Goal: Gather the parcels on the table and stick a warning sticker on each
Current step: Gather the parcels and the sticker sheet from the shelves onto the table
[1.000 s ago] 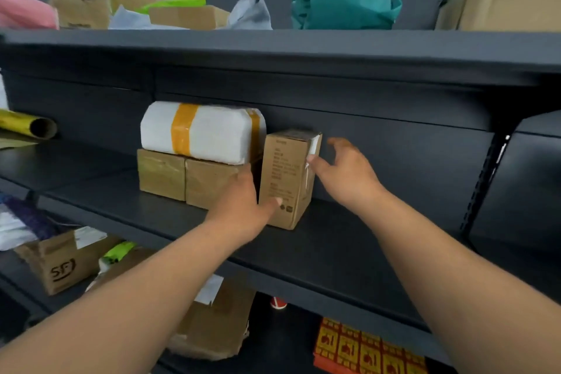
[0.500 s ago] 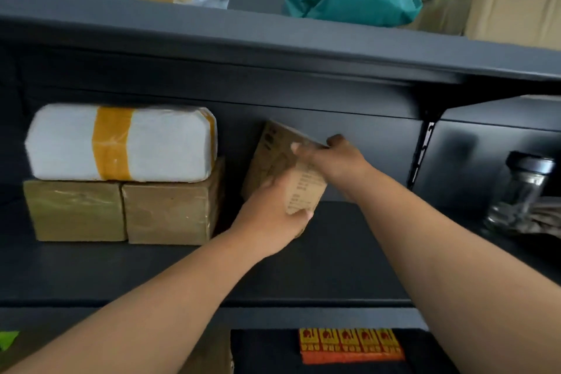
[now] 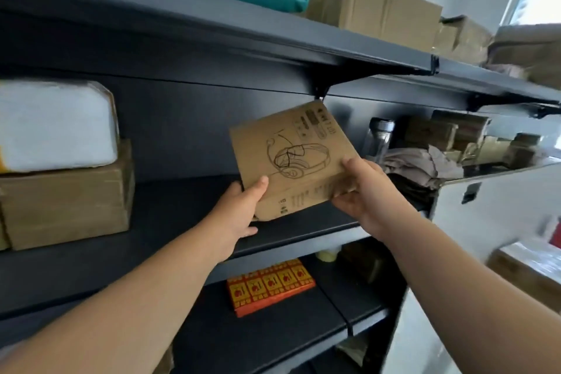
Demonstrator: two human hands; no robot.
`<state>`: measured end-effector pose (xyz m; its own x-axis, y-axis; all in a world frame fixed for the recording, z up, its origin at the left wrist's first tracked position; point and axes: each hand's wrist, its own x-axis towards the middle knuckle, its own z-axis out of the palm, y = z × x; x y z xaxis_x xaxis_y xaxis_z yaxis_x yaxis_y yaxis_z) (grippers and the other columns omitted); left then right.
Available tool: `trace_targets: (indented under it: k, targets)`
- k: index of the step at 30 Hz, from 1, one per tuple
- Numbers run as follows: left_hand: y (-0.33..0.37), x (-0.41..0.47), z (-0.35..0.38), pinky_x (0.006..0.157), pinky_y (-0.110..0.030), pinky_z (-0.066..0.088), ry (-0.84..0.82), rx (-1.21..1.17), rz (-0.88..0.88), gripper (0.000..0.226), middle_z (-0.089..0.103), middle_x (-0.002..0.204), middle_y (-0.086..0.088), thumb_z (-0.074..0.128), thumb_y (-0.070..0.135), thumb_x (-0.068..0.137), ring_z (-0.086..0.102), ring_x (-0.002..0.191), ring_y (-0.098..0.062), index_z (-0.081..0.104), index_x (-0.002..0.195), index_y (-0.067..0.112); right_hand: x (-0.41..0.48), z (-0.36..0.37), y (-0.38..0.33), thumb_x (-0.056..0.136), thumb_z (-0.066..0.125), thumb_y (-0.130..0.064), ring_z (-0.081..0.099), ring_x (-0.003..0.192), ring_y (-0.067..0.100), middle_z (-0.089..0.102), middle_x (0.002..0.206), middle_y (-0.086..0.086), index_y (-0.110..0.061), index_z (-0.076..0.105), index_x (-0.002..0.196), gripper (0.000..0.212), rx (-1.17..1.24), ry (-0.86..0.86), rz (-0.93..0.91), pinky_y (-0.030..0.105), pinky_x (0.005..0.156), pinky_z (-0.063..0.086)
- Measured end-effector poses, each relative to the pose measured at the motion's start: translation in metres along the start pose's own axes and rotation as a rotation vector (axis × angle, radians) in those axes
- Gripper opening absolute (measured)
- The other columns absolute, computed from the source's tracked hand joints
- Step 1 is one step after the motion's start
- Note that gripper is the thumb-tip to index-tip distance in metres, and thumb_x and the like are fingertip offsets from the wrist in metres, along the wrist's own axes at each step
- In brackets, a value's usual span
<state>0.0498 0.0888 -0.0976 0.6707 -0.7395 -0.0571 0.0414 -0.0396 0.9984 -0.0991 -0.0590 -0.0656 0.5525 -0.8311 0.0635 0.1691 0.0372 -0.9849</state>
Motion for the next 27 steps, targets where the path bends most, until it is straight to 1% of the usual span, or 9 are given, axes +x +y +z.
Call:
trace_targets:
  k: [3, 6, 9, 11, 14, 17, 20, 24, 27]
  targets:
    - [-0.001, -0.009, 0.036, 0.09, -0.04, 0.046, -0.09, -0.012, 0.026, 0.021, 0.058, 0.123, 0.004, 0.053, 0.04, 0.094, 0.055, 0.11, -0.018, 0.051, 0.113, 0.032, -0.025, -0.044, -0.006, 0.091, 0.061, -0.028, 0.061, 0.112, 0.03, 0.059, 0.123, 0.011, -0.014, 0.052, 0.121, 0.035, 0.024, 0.033, -0.033, 0.048, 0.095, 0.05]
    - [0.0, -0.018, 0.078, 0.094, -0.04, 0.044, -0.141, 0.056, 0.046, 0.026, 0.056, 0.127, 0.004, 0.056, 0.03, 0.094, 0.052, 0.114, -0.02, 0.05, 0.119, 0.029, -0.053, -0.092, -0.018, 0.088, 0.065, -0.022, 0.064, 0.107, 0.029, 0.062, 0.12, 0.015, -0.009, 0.05, 0.124, 0.041, -0.052, 0.095, -0.127, 0.043, 0.09, 0.054]
    - [0.003, -0.028, 0.127, 0.102, -0.038, 0.038, -0.086, 0.116, 0.126, 0.061, 0.041, 0.146, -0.005, 0.064, 0.032, 0.089, 0.043, 0.128, -0.025, 0.034, 0.142, 0.022, -0.081, -0.147, -0.03, 0.071, 0.078, -0.029, 0.064, 0.102, 0.02, 0.061, 0.114, 0.003, -0.017, 0.047, 0.125, 0.063, -0.241, 0.204, -0.258, 0.033, 0.085, 0.054]
    - [0.007, -0.041, 0.161, 0.105, -0.036, 0.031, -0.058, 0.183, 0.209, 0.084, 0.026, 0.155, -0.004, 0.068, 0.032, 0.086, 0.031, 0.138, -0.024, 0.016, 0.151, 0.022, -0.104, -0.184, -0.037, 0.072, 0.08, -0.02, 0.06, 0.098, 0.011, 0.056, 0.107, -0.01, -0.025, 0.046, 0.121, 0.06, -0.455, 0.25, -0.357, 0.022, 0.077, 0.05]
    - [0.01, -0.057, 0.215, 0.113, -0.041, 0.027, -0.154, 0.228, 0.323, 0.09, 0.018, 0.158, 0.0, 0.07, 0.019, 0.083, 0.021, 0.142, -0.02, 0.011, 0.151, 0.029, -0.132, -0.247, -0.041, 0.068, 0.081, -0.009, 0.052, 0.11, 0.013, 0.049, 0.121, -0.008, -0.025, 0.04, 0.134, 0.079, -0.716, 0.235, -0.384, 0.029, 0.091, 0.049]
    - [0.009, -0.077, 0.275, 0.104, -0.035, 0.036, -0.352, 0.199, 0.309, 0.079, 0.032, 0.15, 0.002, 0.059, 0.008, 0.085, 0.032, 0.136, -0.018, 0.02, 0.149, 0.031, -0.159, -0.306, -0.038, 0.065, 0.083, -0.012, 0.044, 0.12, 0.012, 0.041, 0.131, -0.005, -0.023, 0.033, 0.14, 0.091, -0.884, 0.205, -0.364, 0.033, 0.103, 0.043]
    - [-0.002, -0.099, 0.336, 0.084, -0.029, 0.042, -0.526, 0.154, 0.223, 0.05, 0.058, 0.12, 0.006, 0.055, 0.018, 0.086, 0.052, 0.109, -0.012, 0.045, 0.134, 0.031, -0.18, -0.358, -0.032, 0.067, 0.081, -0.015, 0.039, 0.119, 0.008, 0.037, 0.129, -0.006, -0.021, 0.028, 0.142, 0.092, -1.018, 0.219, -0.339, 0.031, 0.106, 0.039]
    - [-0.038, -0.111, 0.41, 0.093, -0.035, 0.045, -0.554, 0.139, 0.184, 0.034, 0.062, 0.116, 0.009, 0.053, 0.029, 0.095, 0.055, 0.107, -0.011, 0.05, 0.129, 0.032, -0.193, -0.425, -0.012, 0.069, 0.08, -0.02, 0.034, 0.127, 0.007, 0.027, 0.14, -0.015, -0.032, 0.017, 0.146, 0.101, -1.082, 0.275, -0.256, 0.038, 0.11, 0.039]
    - [-0.061, -0.115, 0.457, 0.102, -0.041, 0.043, -0.581, 0.151, 0.147, 0.03, 0.061, 0.118, 0.01, 0.052, 0.027, 0.096, 0.056, 0.11, -0.014, 0.049, 0.125, 0.034, -0.198, -0.466, 0.0, 0.069, 0.079, -0.003, 0.044, 0.118, -0.007, 0.037, 0.14, -0.01, -0.03, 0.018, 0.146, 0.102, -0.77, 0.312, -0.194, 0.02, 0.1, 0.042]
